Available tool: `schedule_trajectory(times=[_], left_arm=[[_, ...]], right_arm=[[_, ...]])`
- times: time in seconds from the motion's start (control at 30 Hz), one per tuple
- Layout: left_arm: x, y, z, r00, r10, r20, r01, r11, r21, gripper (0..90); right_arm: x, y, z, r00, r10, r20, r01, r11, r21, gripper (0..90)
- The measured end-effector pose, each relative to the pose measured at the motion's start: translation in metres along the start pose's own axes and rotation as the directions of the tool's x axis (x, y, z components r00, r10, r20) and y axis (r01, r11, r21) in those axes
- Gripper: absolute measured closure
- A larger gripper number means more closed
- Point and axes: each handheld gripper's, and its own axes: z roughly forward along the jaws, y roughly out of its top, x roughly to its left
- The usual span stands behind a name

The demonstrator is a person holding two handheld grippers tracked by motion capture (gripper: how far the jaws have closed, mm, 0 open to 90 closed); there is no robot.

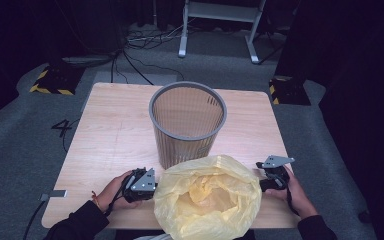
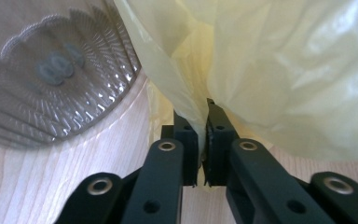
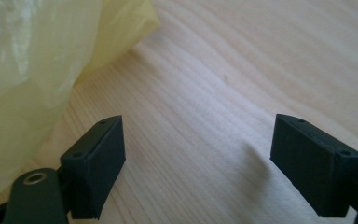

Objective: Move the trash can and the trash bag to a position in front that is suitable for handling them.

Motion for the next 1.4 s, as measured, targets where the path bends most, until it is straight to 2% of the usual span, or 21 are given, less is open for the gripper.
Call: schedule_trajectory(times=[0.13, 0.23, 0.37, 0.43, 0.53, 0.63, 0.7, 0.77, 0.87, 0.93, 1.0, 1.03, 1.13, 1.17, 1.23, 1.3, 1.33, 1.4], left_arm=[[-0.001, -0.001, 0.0, 1.0, -0.001, -0.003, 0.001, 0.9999, 0.013, 88.2], [-0.001, -0.001, 0.0, 1.0, 0.004, 0.0, -0.004, 0.9998, 0.02, 88.6], [0.0, -0.001, -0.001, 1.0, 0.006, -0.001, -0.006, 0.9998, 0.021, 88.7], [0.0, -0.001, -0.001, 1.0, 0.004, 0.002, -0.004, 0.9998, 0.021, 88.8], [0.0, -0.001, -0.002, 0.9998, 0.015, 0.015, -0.016, 0.9997, 0.02, 88.9], [0.0, -0.002, -0.002, 0.9995, 0.013, 0.03, -0.014, 0.9996, 0.023, 89.0], [0.0, -0.002, -0.002, 0.9992, 0.014, 0.038, -0.015, 0.9995, 0.027, 89.0], [0.001, -0.003, -0.002, 0.9978, 0.027, 0.06, -0.029, 0.999, 0.034, 89.1], [0.001, -0.003, -0.002, 0.9966, 0.027, 0.078, -0.03, 0.9992, 0.028, 89.2], [0.001, -0.003, -0.002, 0.9958, 0.031, 0.087, -0.034, 0.999, 0.03, 89.1], [0.003, -0.004, -0.002, 0.9938, 0.029, 0.108, -0.033, 0.9988, 0.035, 89.2], [0.003, -0.005, -0.002, 0.9928, 0.033, 0.115, -0.038, 0.9984, 0.042, 89.2], [0.003, -0.006, -0.001, 0.9918, 0.03, 0.124, -0.037, 0.9981, 0.049, 89.2], [0.003, -0.006, -0.001, 0.992, 0.036, 0.121, -0.043, 0.9978, 0.051, 89.2], [0.003, -0.006, -0.001, 0.9921, 0.037, 0.12, -0.043, 0.9976, 0.054, 89.2], [0.003, -0.006, -0.001, 0.9922, 0.043, 0.117, -0.05, 0.9972, 0.055, 89.2], [0.002, -0.007, -0.001, 0.9923, 0.044, 0.116, -0.051, 0.997, 0.058, 89.2], [0.002, -0.007, 0.0, 0.992, 0.045, 0.118, -0.052, 0.9967, 0.062, 89.3]], right_arm=[[0.002, 0.012, -0.021, 0.9999, 0.005, 0.014, -0.004, 0.998, -0.057, 18.5], [0.006, 0.021, -0.038, 0.9988, -0.013, 0.048, 0.017, 0.997, -0.077, 18.8], [0.009, 0.034, -0.068, 0.9972, -0.011, 0.074, 0.022, 0.987, -0.159, 18.9], [0.013, 0.037, -0.079, 0.9975, -0.023, 0.067, 0.036, 0.981, -0.193, 18.9], [0.021, 0.042, -0.089, 0.9953, -0.07, 0.066, 0.082, 0.976, -0.202, 18.6], [0.029, 0.046, -0.096, 0.9924, -0.121, 0.025, 0.123, 0.969, -0.216, 17.8], [0.032, 0.049, -0.099, 0.9897, -0.142, -0.022, 0.134, 0.97, -0.202, 17.5], [0.038, 0.05, -0.102, 0.9826, -0.174, -0.064, 0.158, 0.965, -0.208, 17.4], [0.044, 0.053, -0.107, 0.9731, -0.198, -0.117, 0.166, 0.957, -0.239, 16.9], [0.05, 0.055, -0.108, 0.9644, -0.215, -0.154, 0.172, 0.952, -0.252, 16.9], [0.058, 0.057, -0.107, 0.9537, -0.247, -0.172, 0.202, 0.949, -0.243, 16.8], [0.061, 0.058, -0.106, 0.9498, -0.255, -0.181, 0.21, 0.949, -0.237, 16.8], [0.071, 0.06, -0.098, 0.9298, -0.289, -0.228, 0.242, 0.946, -0.214, 16.8], [0.073, 0.06, -0.093, 0.9272, -0.289, -0.239, 0.243, 0.948, -0.204, 16.6], [0.075, 0.059, -0.081, 0.932, -0.276, -0.235, 0.239, 0.955, -0.174, 16.6], [0.074, 0.056, -0.066, 0.9408, -0.257, -0.221, 0.23, 0.963, -0.14, 17.5], [0.074, 0.056, -0.066, 0.9408, -0.257, -0.221, 0.23, 0.963, -0.14, 17.5], [0.073, 0.055, -0.053, 0.9464, -0.24, -0.216, 0.218, 0.968, -0.124, 17.5]])
